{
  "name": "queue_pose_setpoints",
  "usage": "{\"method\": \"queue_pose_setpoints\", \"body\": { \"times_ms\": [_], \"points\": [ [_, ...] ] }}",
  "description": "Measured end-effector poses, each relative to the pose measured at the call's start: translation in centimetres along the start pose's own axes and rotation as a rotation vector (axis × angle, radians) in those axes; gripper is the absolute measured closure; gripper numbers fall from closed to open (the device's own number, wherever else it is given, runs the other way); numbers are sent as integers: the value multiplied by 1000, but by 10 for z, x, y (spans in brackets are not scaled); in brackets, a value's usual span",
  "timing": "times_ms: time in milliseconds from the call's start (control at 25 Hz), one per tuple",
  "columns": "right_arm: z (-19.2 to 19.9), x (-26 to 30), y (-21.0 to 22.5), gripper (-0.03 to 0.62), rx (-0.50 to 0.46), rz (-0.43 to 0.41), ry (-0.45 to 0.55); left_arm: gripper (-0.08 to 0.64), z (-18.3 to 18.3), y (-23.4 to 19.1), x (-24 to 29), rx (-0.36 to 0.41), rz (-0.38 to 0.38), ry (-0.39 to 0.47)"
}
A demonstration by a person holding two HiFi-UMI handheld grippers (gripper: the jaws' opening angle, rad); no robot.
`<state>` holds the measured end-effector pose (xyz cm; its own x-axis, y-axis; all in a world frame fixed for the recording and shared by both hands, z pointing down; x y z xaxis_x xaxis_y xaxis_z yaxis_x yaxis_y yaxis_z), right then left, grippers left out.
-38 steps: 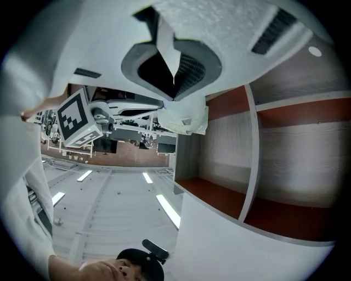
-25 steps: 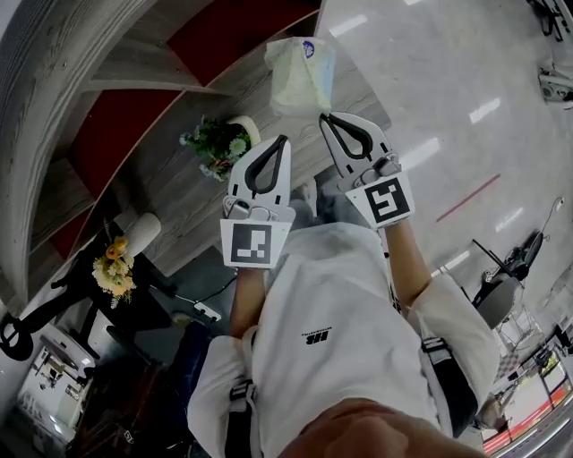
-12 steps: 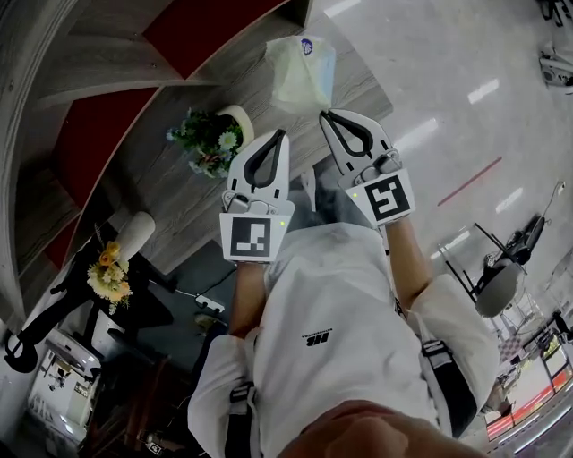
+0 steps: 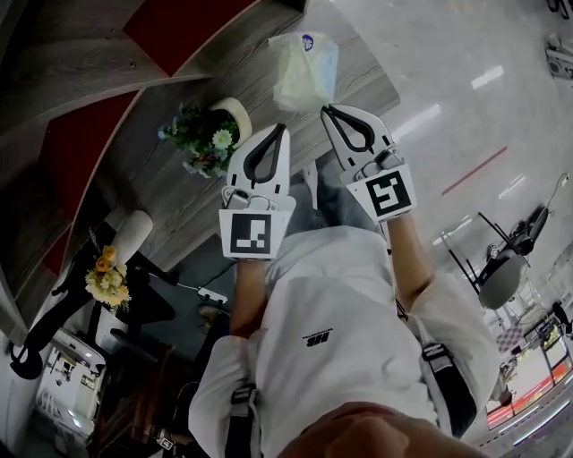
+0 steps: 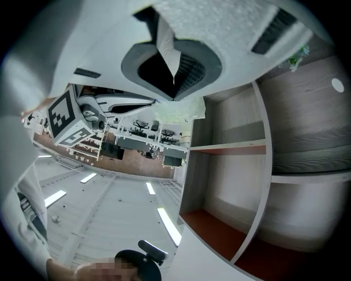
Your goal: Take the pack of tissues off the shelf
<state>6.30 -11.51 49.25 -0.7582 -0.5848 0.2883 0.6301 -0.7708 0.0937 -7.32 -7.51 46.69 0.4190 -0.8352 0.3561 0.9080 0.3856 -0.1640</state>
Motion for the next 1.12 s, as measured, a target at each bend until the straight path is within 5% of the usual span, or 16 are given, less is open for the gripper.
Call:
{"method": "queue_pose_setpoints", "body": {
  "times_ms": [1120],
  "points": [
    [62,9,6,561,68,30,-80,531,31,-1,14,-15,23,-54]
  ]
}}
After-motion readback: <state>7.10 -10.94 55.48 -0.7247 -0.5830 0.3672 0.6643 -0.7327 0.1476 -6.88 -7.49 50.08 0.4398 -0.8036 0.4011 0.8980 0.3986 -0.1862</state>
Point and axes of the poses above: the fingertips, and each gripper's own axes: x forward along the fingers, y to its right, z out of its underside, the point moved 7 cm from there along -x, backward along the fingers, and after that the axes turned 4 degrees about y, right-handed, at the moved point
